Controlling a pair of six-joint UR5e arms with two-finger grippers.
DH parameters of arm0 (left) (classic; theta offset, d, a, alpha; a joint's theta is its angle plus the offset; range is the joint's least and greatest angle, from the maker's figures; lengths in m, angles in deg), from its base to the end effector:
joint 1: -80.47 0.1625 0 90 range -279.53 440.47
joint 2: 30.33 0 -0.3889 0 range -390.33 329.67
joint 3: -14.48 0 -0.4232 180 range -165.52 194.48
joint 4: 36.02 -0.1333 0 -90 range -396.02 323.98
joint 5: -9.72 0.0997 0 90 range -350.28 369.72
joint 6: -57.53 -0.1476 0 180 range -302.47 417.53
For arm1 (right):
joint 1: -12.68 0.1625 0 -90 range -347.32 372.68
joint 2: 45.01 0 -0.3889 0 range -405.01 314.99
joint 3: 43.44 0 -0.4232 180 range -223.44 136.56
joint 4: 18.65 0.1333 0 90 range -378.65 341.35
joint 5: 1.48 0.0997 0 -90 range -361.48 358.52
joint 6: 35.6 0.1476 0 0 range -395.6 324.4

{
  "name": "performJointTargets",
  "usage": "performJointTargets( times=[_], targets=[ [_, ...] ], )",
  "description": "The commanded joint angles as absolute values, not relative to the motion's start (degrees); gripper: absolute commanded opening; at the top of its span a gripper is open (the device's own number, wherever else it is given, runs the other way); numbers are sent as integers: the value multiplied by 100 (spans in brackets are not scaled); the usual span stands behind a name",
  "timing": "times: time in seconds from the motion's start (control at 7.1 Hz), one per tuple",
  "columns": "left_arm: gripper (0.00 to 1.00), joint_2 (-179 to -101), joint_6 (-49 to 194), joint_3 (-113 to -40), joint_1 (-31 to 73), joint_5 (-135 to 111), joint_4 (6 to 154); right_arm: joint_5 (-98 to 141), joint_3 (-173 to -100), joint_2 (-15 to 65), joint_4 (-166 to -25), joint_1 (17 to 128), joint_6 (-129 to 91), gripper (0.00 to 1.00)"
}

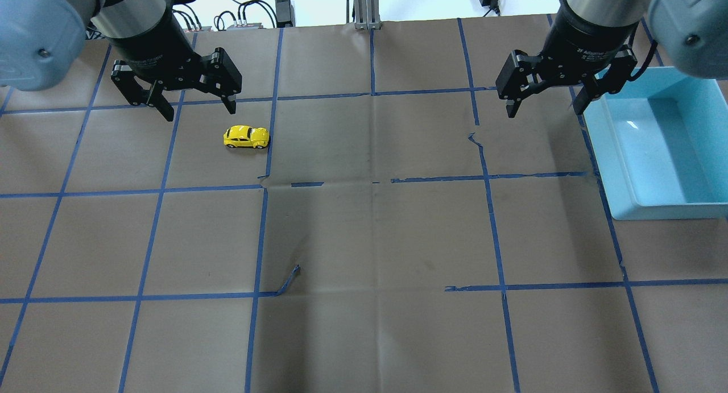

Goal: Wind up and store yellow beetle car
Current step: 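Lower the left gripper toward the yellow beetle car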

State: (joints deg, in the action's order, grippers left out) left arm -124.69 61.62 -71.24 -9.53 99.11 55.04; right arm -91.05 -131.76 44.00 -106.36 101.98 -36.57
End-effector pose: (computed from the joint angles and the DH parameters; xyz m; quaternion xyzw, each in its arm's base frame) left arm -0.1349 -0.5495 0.4001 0.0357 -0.9993 -0.0101 0.0050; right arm 0.1280 -0.5270 0.4061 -0.0023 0.9999 0.0139 0.0040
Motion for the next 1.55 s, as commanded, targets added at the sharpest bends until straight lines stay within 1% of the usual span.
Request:
performJointTargets(
  times=[0.0, 0.28, 0.42, 0.7, 0.85, 1.41],
  targets=[
    [100, -12473, 6158, -7130, -953, 9911, 5495, -9104, -13194, 4420, -10628, 10198, -3657, 100],
    [100, -12482, 6158, -7121, -953, 9911, 5486, -9104, -13195, 4403, -10637, 10198, -3657, 100],
    [100, -12499, 6166, -7269, -962, 9841, 5442, -9104, -13195, 4403, -10637, 10198, -3657, 100],
    [100, -12613, 6071, -7191, -979, 9858, 5433, -9113, -13177, 4429, -10637, 10198, -3657, 100],
    [100, -12587, 5522, -7226, -962, 9884, 5424, -9113, -13186, 4447, -10637, 10198, -3657, 100],
    [100, -12666, 1834, -7498, -744, 9849, 5091, -9104, -13168, 4385, -10645, 10198, -3657, 100]
  ],
)
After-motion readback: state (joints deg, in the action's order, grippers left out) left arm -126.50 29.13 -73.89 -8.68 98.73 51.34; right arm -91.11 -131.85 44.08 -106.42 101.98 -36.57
